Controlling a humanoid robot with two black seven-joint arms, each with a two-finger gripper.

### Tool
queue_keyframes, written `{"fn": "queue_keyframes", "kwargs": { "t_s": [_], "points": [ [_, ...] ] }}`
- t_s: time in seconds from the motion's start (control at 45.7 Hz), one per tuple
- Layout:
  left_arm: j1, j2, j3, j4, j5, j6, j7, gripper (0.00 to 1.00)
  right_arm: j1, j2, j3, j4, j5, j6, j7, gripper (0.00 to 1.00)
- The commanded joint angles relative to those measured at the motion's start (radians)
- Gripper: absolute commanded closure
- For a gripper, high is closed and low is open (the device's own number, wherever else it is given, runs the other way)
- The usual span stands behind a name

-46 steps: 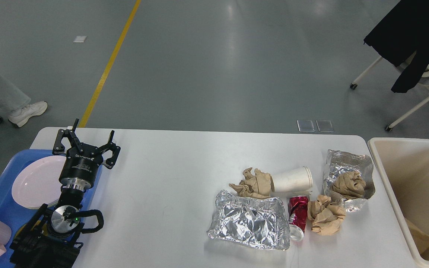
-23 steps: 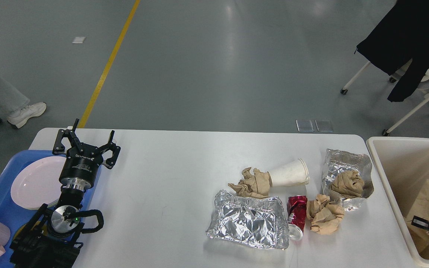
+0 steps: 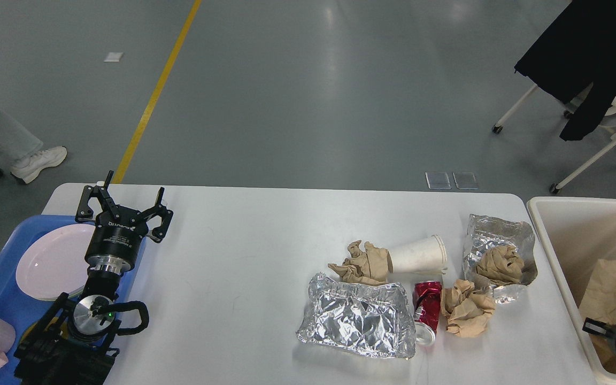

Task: Tidy desktop
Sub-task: 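Release the bag inside the bin and raise the right gripper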

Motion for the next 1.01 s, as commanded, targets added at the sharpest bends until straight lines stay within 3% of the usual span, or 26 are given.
{"fn": "queue_keyframes", "kwargs": {
  "t_s": [0.0,0.548,0.745,0.81,0.986],
  "points": [
    [0.000,0.000,0.000,0.000,0.000,0.000,0.000,0.04,-0.001,0.008,0.002,0.006,0.000,-0.095,0.006,0.00],
    [0.000,0.000,0.000,0.000,0.000,0.000,0.002,0.04,0.014,-0.015,0.005,0.022,0.000,-0.112,0.006,0.00],
    [0.000,0.000,0.000,0.000,0.000,0.000,0.002,0.04,0.139,-0.127,-0.020,0.172,-0.019,-0.083,-0.008,0.00],
    [0.000,0.000,0.000,0.000,0.000,0.000,0.000,0.04,0.222,-0.185,-0.040,0.288,-0.026,-0.045,-0.035,0.00],
    [0.000,0.000,0.000,0.000,0.000,0.000,0.002,0.04,0.581,-0.288,-0.185,0.621,-0.105,0.052,-0.177,0.00]
  ]
}}
